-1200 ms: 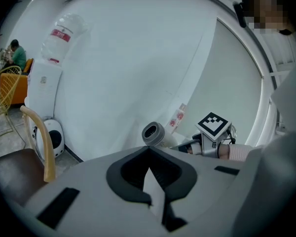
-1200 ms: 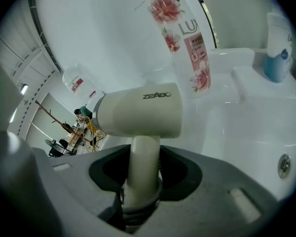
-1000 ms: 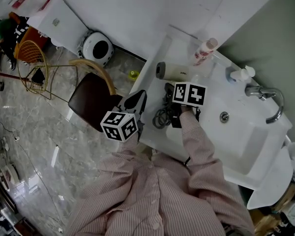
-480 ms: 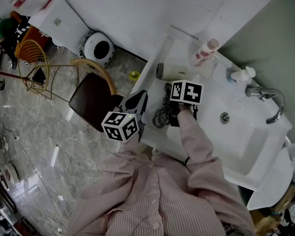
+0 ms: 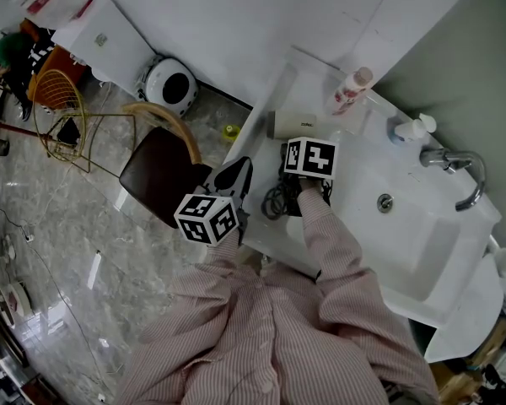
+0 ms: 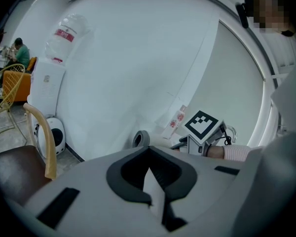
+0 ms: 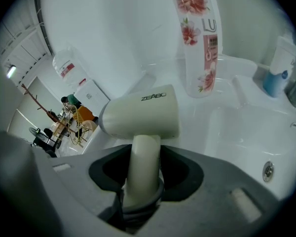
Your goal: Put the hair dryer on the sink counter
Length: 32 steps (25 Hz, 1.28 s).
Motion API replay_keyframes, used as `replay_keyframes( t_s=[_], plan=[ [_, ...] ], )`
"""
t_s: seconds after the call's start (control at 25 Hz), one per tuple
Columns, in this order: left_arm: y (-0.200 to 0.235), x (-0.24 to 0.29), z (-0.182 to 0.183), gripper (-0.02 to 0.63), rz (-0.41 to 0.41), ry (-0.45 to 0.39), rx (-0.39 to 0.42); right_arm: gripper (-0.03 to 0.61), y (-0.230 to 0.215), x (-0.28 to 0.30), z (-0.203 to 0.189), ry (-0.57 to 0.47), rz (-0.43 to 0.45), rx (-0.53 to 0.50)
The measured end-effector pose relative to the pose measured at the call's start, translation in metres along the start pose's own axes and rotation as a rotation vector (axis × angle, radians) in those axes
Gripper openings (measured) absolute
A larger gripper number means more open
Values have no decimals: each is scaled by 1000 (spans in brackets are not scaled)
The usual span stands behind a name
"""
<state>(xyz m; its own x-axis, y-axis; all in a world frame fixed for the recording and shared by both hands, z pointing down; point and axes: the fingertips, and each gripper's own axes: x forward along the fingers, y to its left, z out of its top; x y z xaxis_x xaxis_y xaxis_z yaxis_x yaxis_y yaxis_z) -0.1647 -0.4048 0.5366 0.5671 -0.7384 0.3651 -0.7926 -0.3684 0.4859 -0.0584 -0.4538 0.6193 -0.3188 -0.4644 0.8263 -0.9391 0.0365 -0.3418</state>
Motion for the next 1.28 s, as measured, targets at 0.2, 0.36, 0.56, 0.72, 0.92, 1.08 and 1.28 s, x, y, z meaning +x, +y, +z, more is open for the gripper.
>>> replay_keyframes(
  t_s=[0.2, 0.36, 0.56, 0.72, 0.92, 1.08, 1.28],
  plan=[
    [-4, -3, 3, -3, -4, -10, 5, 158, 1, -1, 0, -8, 7, 7],
    [-8, -6, 5, -3, -13, -17, 14, 172, 1, -6, 6, -54, 10, 10],
    [-15, -10, 12, -3, -32, -29, 32, 175, 1, -25, 10, -113, 36, -4],
    [-25, -13, 17, -3, -72, -35, 51, 174, 4, -44, 13, -171, 75, -34],
    [-43, -15, 18, -3, -131, -32, 90, 156, 4, -68, 10, -225, 144, -85],
    [-58, -20, 18, -3, -175, -24, 133, 75, 8, -92, 13, -304, 216, -125],
    [-70, -28, 22, -3, -203, -35, 179, 14, 6, -123, 17, -384, 269, -135]
  ],
)
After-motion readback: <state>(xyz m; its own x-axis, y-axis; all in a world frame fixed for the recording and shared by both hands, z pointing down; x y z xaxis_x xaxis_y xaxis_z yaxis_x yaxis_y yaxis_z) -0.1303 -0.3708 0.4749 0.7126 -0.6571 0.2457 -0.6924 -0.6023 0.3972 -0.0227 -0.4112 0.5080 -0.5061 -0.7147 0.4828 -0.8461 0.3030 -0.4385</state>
